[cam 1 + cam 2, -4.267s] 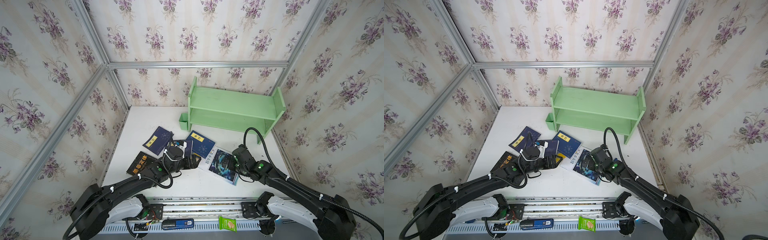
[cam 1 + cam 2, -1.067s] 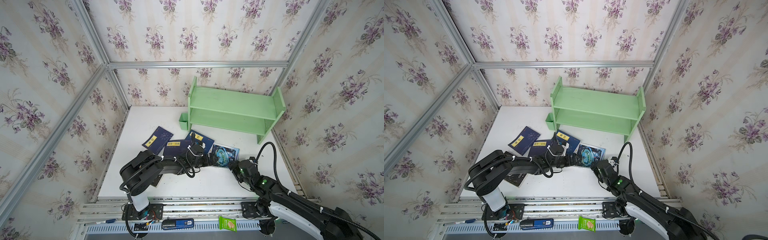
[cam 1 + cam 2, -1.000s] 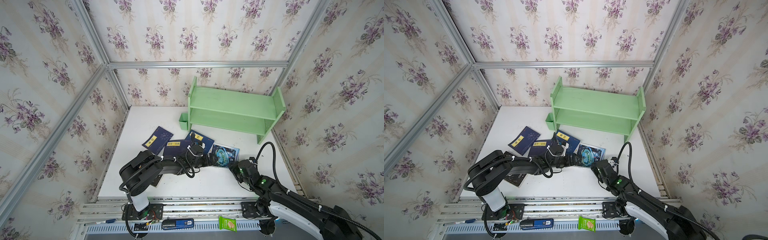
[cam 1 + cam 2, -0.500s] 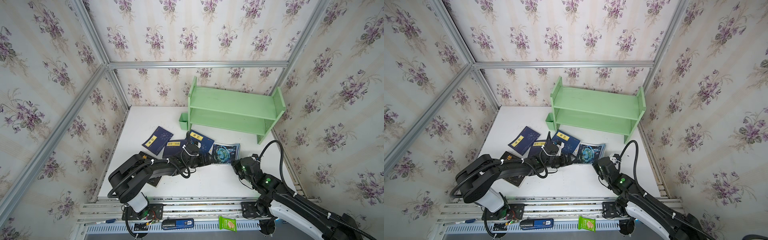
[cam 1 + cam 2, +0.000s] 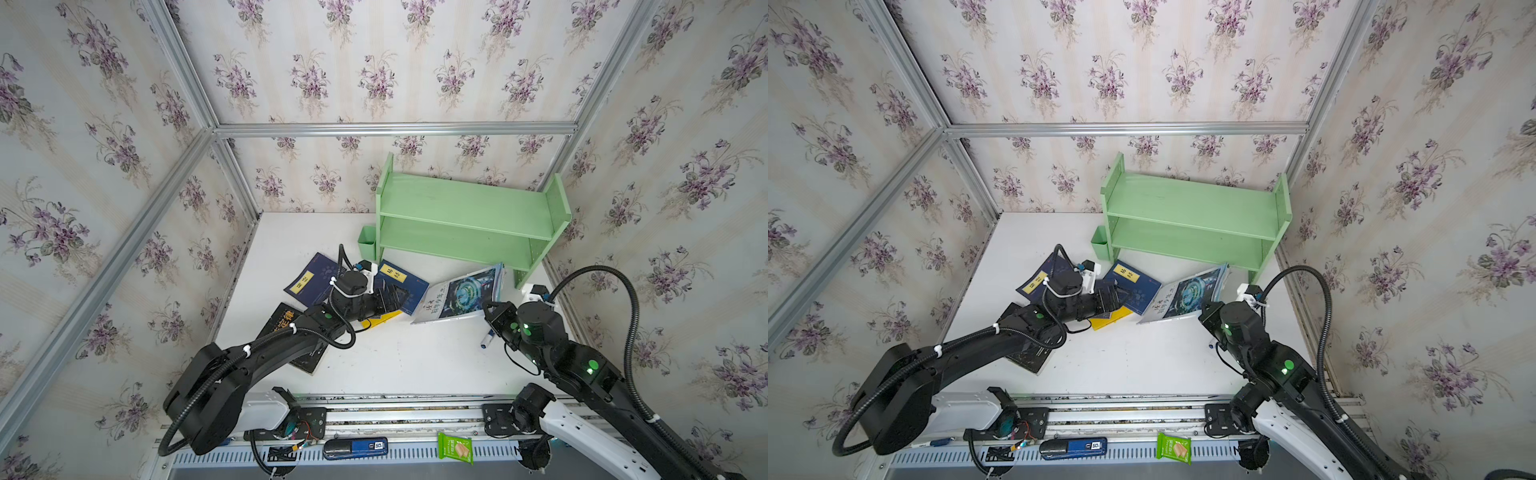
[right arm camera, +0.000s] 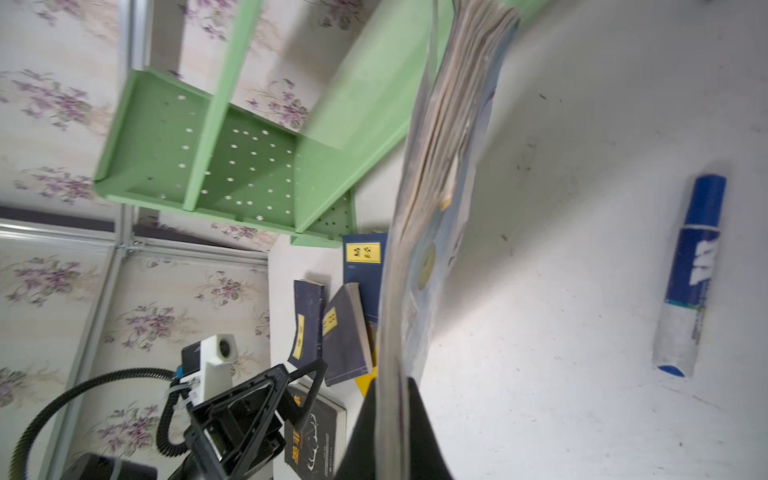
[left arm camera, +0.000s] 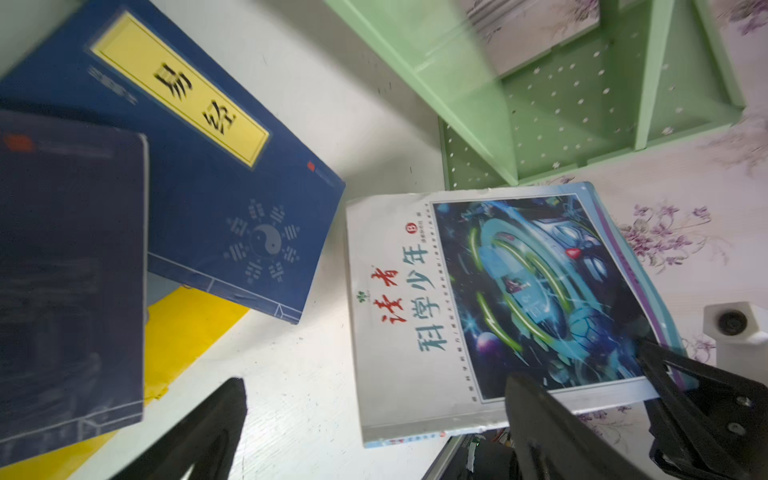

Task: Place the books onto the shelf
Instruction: 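Lift the magazine upright with the right gripper while the left gripper draws back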

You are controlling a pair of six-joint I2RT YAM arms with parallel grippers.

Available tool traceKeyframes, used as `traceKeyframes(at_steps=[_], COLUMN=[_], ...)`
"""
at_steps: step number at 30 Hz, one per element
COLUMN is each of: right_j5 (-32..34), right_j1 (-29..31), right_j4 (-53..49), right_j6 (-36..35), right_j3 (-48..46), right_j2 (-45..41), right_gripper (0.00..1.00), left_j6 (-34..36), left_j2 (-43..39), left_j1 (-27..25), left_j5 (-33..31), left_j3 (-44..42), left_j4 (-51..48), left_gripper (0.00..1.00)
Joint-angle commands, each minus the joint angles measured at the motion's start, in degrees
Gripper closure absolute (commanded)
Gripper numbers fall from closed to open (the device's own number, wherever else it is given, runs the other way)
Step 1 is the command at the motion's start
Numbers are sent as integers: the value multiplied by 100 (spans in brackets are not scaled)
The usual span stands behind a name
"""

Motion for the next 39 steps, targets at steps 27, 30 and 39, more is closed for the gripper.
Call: traceKeyframes(at_steps=[27, 30, 39], right_j5=[-1905, -2119, -2503], right_j1=[-1311, -1429, -1434], right_j4=[5358, 5201, 5331], right_j6=[-38, -29, 260], right_j3=[-1285, -1110, -1157], right_j2=[1061, 1071, 963], right_gripper=[98, 98, 98], left_j6=[150, 51, -1056], left_j2=[-670, -523, 367], left_j1=[610, 610, 652], left_j5=[931, 1028, 1896], left_j3=[-479, -553, -313], left_j4=[400, 522, 1860], left_gripper=[1, 1, 1])
